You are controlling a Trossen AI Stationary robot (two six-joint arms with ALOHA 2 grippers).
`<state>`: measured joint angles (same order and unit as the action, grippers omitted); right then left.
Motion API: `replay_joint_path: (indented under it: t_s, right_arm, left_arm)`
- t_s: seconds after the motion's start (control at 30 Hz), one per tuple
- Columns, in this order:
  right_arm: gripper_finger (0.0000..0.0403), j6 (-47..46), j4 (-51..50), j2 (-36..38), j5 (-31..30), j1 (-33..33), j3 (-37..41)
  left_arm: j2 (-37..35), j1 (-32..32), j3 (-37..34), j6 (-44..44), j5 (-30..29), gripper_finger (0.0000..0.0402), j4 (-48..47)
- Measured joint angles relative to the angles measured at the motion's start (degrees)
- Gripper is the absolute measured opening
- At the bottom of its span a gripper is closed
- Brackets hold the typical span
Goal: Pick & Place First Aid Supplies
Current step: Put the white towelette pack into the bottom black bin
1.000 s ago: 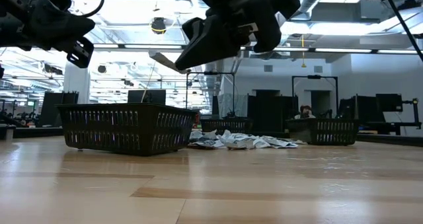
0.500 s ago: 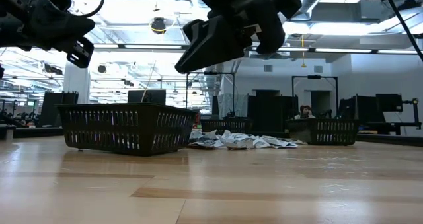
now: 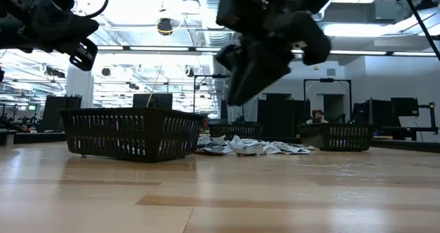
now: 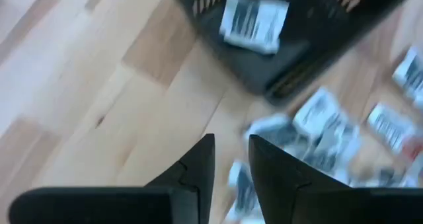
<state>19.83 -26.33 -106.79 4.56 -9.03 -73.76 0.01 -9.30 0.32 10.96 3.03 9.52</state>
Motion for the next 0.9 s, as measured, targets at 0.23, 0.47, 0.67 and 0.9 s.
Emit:
replay_joint_path:
  t_s: [0.23, 0.47, 0.67, 0.9]
  right_arm:
    - [0.0087, -2.38, -7.11, -0.10, -0.13, 1.62, -0.10]
    - [0.0087, -1.92, -7.00, -0.41, -0.11, 3.46, -0.08]
    - [0.0087, -1.79, -6.76, -0.41, -0.11, 3.91, -0.06]
    - [0.0087, -1.29, -4.51, -2.43, 0.56, 3.93, 0.07]
  left_arm:
    - [0.00, 0.00, 0.00, 0.00, 0.00, 0.0008, 0.00]
    - [0.00, 0.00, 0.00, 0.01, 0.01, 0.0008, 0.00]
    - [0.01, 0.00, 0.00, 0.00, 0.01, 0.0008, 0.00]
    - [0.02, -0.02, 0.00, 0.00, 0.02, 0.0008, 0.00]
